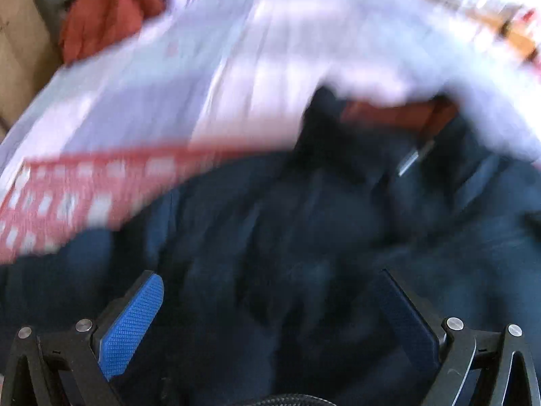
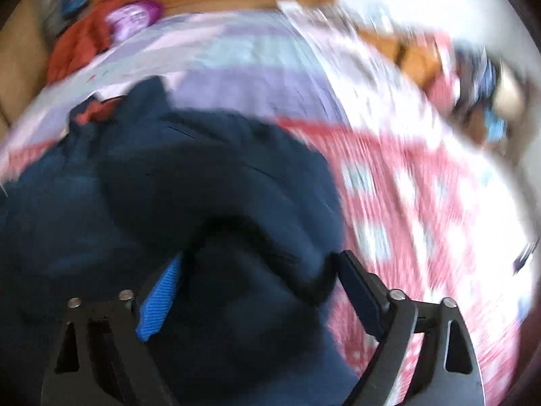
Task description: Fold large clothes
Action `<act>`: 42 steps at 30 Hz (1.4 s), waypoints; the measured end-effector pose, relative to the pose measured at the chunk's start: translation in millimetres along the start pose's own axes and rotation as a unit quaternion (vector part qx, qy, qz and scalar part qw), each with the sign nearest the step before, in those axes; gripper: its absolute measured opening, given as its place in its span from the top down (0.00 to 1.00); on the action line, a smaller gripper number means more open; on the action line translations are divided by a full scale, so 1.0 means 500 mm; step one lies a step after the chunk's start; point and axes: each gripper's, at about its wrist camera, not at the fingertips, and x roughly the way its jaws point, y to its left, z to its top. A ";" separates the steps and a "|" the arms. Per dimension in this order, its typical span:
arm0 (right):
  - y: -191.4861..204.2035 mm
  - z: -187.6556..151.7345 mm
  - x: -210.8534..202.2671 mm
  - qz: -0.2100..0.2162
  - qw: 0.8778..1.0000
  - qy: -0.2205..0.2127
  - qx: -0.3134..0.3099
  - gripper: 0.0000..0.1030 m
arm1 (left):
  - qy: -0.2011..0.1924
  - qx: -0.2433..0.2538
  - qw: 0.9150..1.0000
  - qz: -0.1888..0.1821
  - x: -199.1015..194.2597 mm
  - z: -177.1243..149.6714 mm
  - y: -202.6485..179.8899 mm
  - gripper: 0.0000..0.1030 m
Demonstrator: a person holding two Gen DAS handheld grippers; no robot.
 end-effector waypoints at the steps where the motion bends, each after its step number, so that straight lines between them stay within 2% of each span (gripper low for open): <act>1: -0.029 -0.007 -0.001 0.009 1.000 0.001 0.023 0.09 | 0.022 -0.007 1.000 0.003 0.026 -0.014 0.007 0.00; 2: -0.057 -0.013 -0.010 0.011 0.999 -0.005 0.038 0.08 | 0.034 -0.027 0.999 -0.016 0.047 -0.032 0.024 0.00; 4: -0.080 -0.020 -0.027 0.007 1.000 -0.015 0.024 0.07 | 0.032 -0.065 0.996 -0.042 0.054 -0.057 0.055 0.00; 6: -0.081 -0.019 -0.048 0.003 1.000 -0.026 -0.002 0.07 | 0.025 -0.070 0.996 -0.039 0.048 -0.070 0.059 0.00; 8: -0.070 -0.001 -0.080 -0.007 0.998 -0.057 -0.016 0.07 | 0.019 -0.057 0.998 -0.024 0.037 -0.072 0.050 0.00; 10: -0.059 0.020 -0.113 0.000 0.995 -0.095 -0.012 0.07 | 0.017 -0.047 0.999 -0.014 0.031 -0.071 0.043 0.00; 12: -0.048 0.051 -0.111 0.015 0.994 -0.109 -0.007 0.07 | 0.016 -0.042 0.999 -0.012 0.032 -0.072 0.043 0.00; 14: -0.033 0.082 -0.068 0.016 0.996 -0.083 -0.024 0.07 | 0.020 -0.048 0.999 -0.011 0.031 -0.075 0.049 0.00; 16: -0.040 0.098 0.000 -0.028 0.998 -0.037 -0.048 0.07 | 0.020 -0.048 0.999 -0.005 0.027 -0.082 0.045 0.00; 18: -0.091 0.111 0.043 0.005 1.000 -0.006 -0.008 0.00 | 0.016 -0.038 0.999 0.002 0.022 -0.086 0.040 0.00; 19: -0.107 0.114 0.046 0.021 1.000 -0.001 0.008 0.00 | 0.015 -0.035 0.999 0.004 0.020 -0.087 0.039 0.00; 25: -0.081 0.077 -0.058 0.017 0.998 -0.063 -0.020 0.00 | 0.008 -0.021 1.000 0.013 -0.006 -0.088 0.036 0.00; 29: -0.016 0.064 -0.107 0.024 0.994 -0.097 -0.033 0.00 | -0.040 -0.002 0.999 -0.013 -0.067 -0.068 0.007 0.00; 32: 0.080 0.064 -0.099 0.036 0.991 -0.096 -0.082 0.00 | -0.061 0.009 0.997 -0.045 -0.086 -0.037 -0.032 0.00; 34: 0.134 0.058 -0.065 0.003 0.988 -0.084 -0.131 0.00 | -0.052 0.021 0.998 -0.043 -0.068 -0.023 -0.053 0.00; 35: 0.142 0.054 -0.038 -0.015 0.987 -0.065 -0.143 0.00 | -0.034 0.022 0.999 -0.035 -0.045 -0.022 -0.055 0.00; 36: 0.141 0.045 -0.001 -0.031 0.988 -0.030 -0.150 0.00 | -0.014 0.021 0.999 -0.026 -0.020 -0.025 -0.052 0.00; 37: 0.126 0.034 0.033 -0.023 0.989 0.002 -0.143 0.00 | 0.004 0.018 1.000 -0.021 0.005 -0.033 -0.043 0.00; 38: 0.096 0.022 0.040 0.012 0.993 -0.003 -0.120 0.00 | 0.005 0.010 0.999 -0.031 0.017 -0.042 -0.028 0.00; 42: 0.054 0.004 0.039 0.026 0.993 -0.016 -0.117 0.00 | -0.012 0.029 0.999 -0.040 0.009 -0.065 -0.013 0.00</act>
